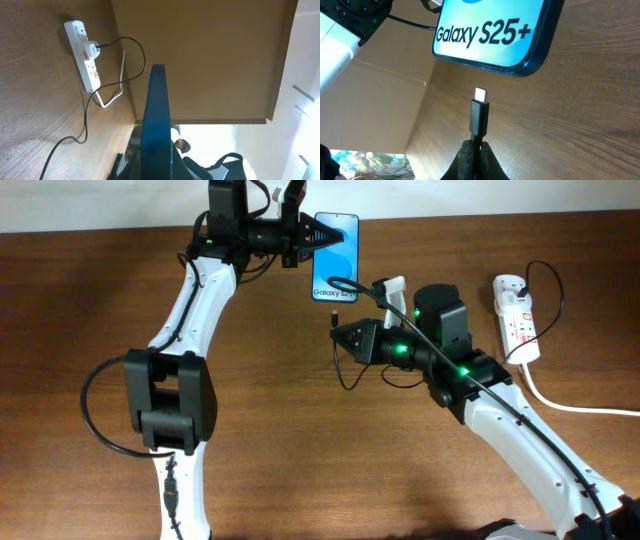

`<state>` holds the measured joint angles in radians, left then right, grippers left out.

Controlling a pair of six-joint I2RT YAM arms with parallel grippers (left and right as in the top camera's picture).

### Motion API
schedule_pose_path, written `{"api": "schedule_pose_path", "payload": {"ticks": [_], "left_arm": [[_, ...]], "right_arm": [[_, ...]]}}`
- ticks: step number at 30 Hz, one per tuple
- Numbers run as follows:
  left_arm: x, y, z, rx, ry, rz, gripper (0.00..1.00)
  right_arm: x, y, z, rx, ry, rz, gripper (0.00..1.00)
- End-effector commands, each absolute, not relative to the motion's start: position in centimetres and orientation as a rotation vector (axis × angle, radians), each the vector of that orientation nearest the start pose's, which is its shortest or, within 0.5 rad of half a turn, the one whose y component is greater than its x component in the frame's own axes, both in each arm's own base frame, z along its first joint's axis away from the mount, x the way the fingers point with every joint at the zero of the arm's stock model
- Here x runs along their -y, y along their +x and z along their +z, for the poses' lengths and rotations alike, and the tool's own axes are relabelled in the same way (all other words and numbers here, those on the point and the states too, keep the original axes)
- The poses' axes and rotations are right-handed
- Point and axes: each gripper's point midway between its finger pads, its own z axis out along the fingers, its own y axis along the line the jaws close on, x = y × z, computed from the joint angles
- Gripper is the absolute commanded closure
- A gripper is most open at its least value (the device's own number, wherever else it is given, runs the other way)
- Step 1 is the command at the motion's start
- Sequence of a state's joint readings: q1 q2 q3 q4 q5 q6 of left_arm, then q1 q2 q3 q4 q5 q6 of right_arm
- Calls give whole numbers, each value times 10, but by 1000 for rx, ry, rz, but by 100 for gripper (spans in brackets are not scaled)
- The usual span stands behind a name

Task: Plug charger to phone and switch on socket
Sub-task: 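Align the plug under the phone's bottom port, raising the phone with left gripper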

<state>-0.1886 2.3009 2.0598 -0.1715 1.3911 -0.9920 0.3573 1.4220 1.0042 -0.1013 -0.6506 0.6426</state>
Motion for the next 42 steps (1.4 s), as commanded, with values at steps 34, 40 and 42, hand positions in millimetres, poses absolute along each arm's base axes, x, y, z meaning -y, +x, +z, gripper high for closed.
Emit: {"api": "schedule_pose_path", "payload": {"ticks": [34,40,42], "left_arm": [[273,496,277,-2195,290,-2085,100],[273,496,276,-2195,287,-2081,100],[273,497,276,-2196,284,-2079,100]], "right_arm": [[-241,359,256,-2145,-122,1211,96],[-241,359,256,-2147,-115,1215,96],[-241,359,256,-2147,-115,1215,96]]}}
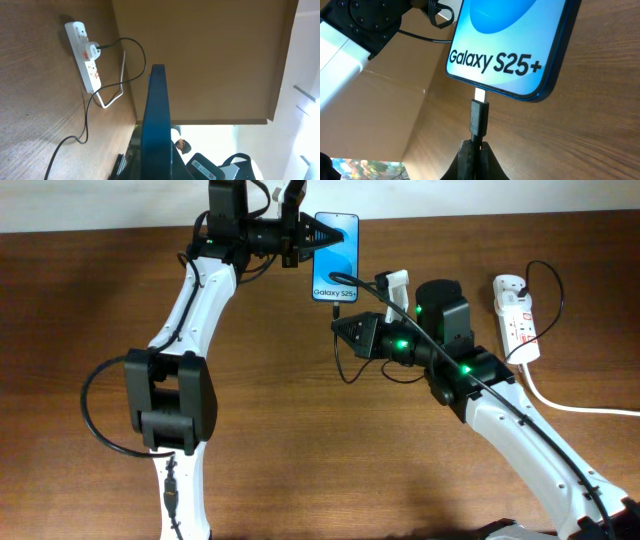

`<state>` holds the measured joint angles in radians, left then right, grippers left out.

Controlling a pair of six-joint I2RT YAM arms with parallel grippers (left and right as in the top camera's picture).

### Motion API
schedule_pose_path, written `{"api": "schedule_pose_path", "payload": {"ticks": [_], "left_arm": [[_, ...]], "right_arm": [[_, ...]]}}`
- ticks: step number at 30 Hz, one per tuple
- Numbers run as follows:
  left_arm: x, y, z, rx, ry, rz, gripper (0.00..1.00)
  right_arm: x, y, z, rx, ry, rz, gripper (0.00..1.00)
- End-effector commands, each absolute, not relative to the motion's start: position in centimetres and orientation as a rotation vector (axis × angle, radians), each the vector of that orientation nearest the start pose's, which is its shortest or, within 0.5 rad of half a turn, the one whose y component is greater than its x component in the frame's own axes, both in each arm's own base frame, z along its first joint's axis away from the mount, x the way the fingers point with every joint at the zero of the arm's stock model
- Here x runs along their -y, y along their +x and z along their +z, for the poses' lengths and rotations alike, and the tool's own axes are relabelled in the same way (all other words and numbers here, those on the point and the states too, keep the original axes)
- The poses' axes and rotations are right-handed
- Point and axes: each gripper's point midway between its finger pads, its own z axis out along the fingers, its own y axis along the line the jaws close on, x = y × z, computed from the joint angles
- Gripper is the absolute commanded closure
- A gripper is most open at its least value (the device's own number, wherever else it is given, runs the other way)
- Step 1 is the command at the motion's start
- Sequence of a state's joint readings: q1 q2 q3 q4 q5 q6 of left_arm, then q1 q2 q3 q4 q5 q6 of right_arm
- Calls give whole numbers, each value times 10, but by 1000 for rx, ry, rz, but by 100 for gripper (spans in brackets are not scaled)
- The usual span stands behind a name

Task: Plug charger to phone and switch on socket
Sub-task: 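Align the plug under the phone's bottom port, raising the phone with left gripper, then push the USB-C plug up into the phone's port with the right gripper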

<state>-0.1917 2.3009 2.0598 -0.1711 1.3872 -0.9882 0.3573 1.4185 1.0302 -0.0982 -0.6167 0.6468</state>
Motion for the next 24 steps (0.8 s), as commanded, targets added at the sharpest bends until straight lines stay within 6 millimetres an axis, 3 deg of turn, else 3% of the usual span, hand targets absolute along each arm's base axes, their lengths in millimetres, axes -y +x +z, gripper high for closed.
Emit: {"api": "schedule_pose_path", "payload": {"ticks": [1,24], "left_arm": [[273,497,276,-2196,280,-2075,100],[280,495,276,-2199,291,-2076,100]], "right_arm": [[-241,359,256,-2148,-115,1215,96],[-238,362,252,-2163,-72,1199,96]]}}
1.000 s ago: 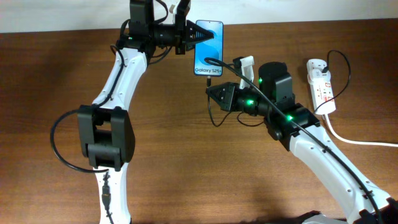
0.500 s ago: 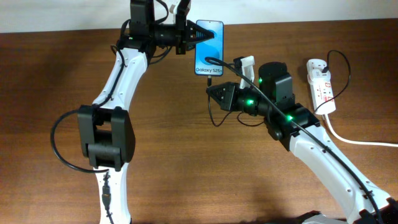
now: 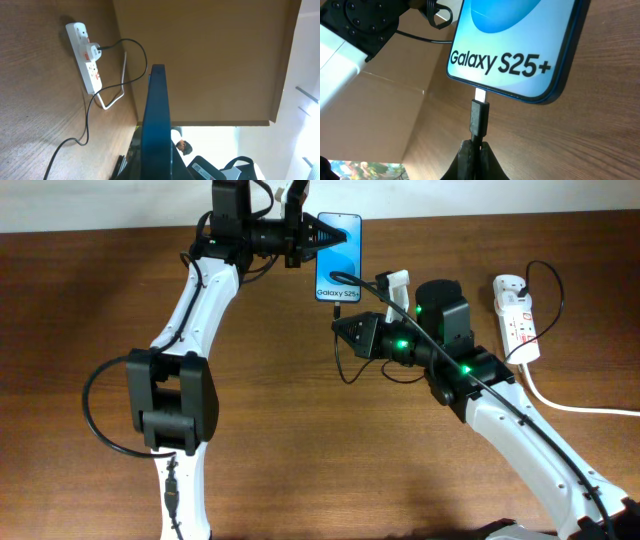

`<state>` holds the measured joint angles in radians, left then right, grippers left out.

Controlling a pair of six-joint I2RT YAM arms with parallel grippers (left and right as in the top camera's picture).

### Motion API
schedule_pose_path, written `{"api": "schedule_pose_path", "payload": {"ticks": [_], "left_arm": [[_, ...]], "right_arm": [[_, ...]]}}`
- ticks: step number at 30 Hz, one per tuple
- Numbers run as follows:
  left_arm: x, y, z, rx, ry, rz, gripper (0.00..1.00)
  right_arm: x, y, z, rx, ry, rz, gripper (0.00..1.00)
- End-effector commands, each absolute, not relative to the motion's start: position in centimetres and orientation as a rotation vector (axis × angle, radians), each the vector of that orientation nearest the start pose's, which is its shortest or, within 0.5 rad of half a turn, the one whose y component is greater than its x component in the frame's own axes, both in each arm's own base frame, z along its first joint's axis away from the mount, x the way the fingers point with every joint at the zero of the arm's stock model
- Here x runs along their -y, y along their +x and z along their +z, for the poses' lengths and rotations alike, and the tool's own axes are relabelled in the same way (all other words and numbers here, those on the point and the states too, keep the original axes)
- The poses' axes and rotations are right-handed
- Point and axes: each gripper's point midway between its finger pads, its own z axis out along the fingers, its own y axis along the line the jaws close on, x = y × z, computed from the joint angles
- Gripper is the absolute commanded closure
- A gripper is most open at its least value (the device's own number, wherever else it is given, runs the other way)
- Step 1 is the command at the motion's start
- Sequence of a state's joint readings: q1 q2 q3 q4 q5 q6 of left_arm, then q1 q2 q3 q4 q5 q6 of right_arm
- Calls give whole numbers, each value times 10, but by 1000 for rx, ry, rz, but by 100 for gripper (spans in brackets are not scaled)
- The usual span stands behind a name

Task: Plug charger to phone and switch on socket
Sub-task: 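Push the USB-C plug up into the phone's port with the right gripper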

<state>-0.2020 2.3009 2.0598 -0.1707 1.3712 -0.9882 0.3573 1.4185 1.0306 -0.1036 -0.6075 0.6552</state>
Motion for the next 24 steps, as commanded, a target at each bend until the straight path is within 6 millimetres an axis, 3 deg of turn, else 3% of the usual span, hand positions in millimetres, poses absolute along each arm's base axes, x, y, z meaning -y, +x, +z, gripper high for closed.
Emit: {"api": "schedule_pose_path", "payload": {"ticks": [1,17,24], "left_arm": [[280,494,276,-2199,295,-2079,100],[281,490,280,-2175,354,-2091,100],[281,485,281,-2150,415,-2098,100]], "right_arm": [[-237,362,251,-2167,-66,1194,96],[-237,368,261,-2117,-70,1196,96],[-222,377,263,-2105,-24,1192,96]]}}
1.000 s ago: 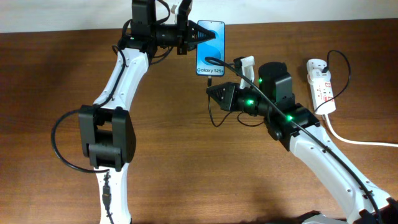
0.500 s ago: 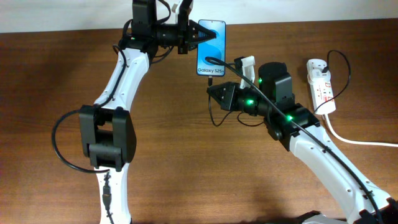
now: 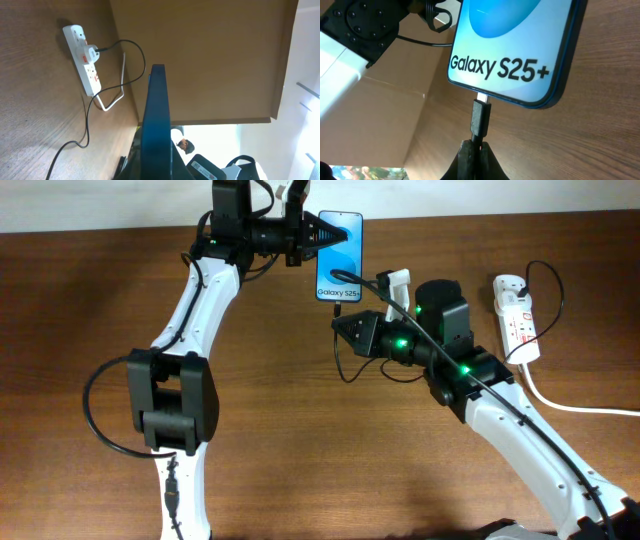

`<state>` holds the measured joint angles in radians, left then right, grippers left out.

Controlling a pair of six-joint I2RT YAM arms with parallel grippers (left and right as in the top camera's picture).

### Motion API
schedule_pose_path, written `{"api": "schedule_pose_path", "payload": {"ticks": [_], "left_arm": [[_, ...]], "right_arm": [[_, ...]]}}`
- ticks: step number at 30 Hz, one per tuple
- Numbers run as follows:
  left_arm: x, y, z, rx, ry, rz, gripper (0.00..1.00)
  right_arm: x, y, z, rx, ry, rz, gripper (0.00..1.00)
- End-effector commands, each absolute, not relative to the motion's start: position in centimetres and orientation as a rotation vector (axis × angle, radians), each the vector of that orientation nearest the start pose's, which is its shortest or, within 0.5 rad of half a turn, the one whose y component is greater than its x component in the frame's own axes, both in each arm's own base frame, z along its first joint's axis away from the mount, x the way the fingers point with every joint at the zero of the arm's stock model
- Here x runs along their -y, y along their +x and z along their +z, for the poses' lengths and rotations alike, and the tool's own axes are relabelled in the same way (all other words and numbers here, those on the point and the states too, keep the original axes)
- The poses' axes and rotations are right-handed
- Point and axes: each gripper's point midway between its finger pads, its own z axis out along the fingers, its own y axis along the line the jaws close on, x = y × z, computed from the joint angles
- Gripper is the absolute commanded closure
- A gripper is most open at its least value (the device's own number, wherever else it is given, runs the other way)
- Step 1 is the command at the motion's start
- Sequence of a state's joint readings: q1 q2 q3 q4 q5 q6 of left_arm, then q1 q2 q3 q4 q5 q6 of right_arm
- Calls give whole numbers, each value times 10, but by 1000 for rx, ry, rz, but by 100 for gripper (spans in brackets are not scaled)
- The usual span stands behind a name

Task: Plug charger to phone and switch on socket
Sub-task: 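Push the USB-C plug up into the phone's port with the right gripper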

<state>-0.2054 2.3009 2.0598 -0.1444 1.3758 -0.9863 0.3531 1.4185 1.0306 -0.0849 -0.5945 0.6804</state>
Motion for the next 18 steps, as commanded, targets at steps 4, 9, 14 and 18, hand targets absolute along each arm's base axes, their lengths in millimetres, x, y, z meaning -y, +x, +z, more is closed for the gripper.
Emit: {"api": "schedule_pose_path", "payload": {"ticks": [4,9,14,18], "left_arm": [[281,481,283,-2132,461,-2109,100],[280,476,285,-2117,506,-2128,100],[282,475,285,-2117,510,-2130,100],[282,475,285,-2118,508,-2130,100]], "right_arm": [[-221,379,267,-2084,-32,1197,96],[-222,380,269,-2073,-36,1198,96],[-222,380,270,-2070,-37,1198,96],[-221,379,267,-2084,-32,1197,96]]}}
